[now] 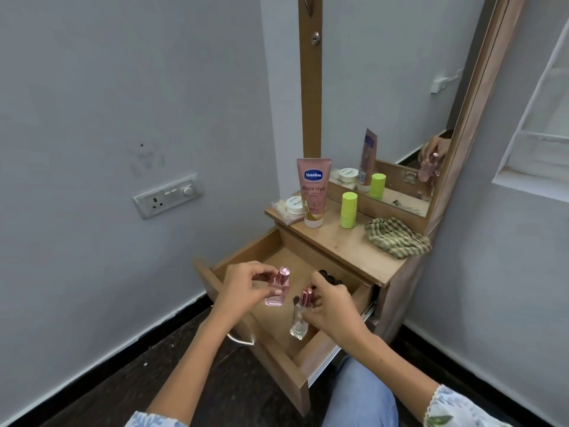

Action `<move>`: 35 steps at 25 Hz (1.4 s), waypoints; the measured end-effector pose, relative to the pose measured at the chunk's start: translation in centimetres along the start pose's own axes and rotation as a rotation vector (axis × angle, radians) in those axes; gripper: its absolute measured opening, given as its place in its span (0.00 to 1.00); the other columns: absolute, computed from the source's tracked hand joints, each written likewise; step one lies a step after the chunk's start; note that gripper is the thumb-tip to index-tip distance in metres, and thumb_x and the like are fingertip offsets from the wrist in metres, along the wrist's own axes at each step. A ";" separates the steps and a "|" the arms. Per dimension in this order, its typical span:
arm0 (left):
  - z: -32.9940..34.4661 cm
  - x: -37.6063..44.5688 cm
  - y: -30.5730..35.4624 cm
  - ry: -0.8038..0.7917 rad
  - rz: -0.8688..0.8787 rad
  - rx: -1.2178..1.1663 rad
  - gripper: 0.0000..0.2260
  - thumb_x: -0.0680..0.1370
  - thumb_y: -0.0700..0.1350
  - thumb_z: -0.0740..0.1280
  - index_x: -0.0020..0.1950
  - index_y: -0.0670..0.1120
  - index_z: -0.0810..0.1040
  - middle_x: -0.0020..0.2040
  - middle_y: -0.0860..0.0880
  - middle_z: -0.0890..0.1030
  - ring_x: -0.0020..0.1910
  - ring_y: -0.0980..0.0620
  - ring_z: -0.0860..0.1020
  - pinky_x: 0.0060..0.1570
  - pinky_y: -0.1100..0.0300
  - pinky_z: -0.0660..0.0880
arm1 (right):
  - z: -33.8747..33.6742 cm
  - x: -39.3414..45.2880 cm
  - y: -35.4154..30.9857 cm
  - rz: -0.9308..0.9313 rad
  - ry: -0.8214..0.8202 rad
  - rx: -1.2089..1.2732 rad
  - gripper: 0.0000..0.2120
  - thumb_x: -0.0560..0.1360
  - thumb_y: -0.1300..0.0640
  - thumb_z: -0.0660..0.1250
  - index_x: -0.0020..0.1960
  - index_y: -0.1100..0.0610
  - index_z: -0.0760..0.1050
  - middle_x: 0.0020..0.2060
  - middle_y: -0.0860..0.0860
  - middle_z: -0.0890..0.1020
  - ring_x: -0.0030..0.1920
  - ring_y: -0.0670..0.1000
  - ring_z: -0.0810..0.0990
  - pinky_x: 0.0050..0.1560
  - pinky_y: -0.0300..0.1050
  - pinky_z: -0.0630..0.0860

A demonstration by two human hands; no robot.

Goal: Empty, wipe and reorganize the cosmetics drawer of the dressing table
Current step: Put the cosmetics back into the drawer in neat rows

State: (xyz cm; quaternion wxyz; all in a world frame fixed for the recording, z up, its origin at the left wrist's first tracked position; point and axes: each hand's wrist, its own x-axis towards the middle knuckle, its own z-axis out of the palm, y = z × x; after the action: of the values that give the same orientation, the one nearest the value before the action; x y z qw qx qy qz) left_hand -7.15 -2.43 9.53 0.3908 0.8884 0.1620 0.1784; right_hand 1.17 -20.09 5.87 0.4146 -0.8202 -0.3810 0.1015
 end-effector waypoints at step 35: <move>6.2 2.3 -4.5 -0.530 -0.058 0.114 0.14 0.69 0.32 0.72 0.49 0.49 0.83 0.49 0.48 0.83 0.47 0.56 0.82 0.46 0.57 0.81 | -1.8 -1.4 3.9 0.119 0.213 -0.431 0.08 0.77 0.52 0.64 0.49 0.50 0.82 0.43 0.45 0.85 0.44 0.44 0.82 0.44 0.42 0.79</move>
State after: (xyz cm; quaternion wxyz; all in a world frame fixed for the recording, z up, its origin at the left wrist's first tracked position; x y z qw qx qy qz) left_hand -3.00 -2.47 2.66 0.3738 0.9196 0.0893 -0.0811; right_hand 3.15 -23.63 3.82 0.2610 -0.9168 -0.2989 -0.0447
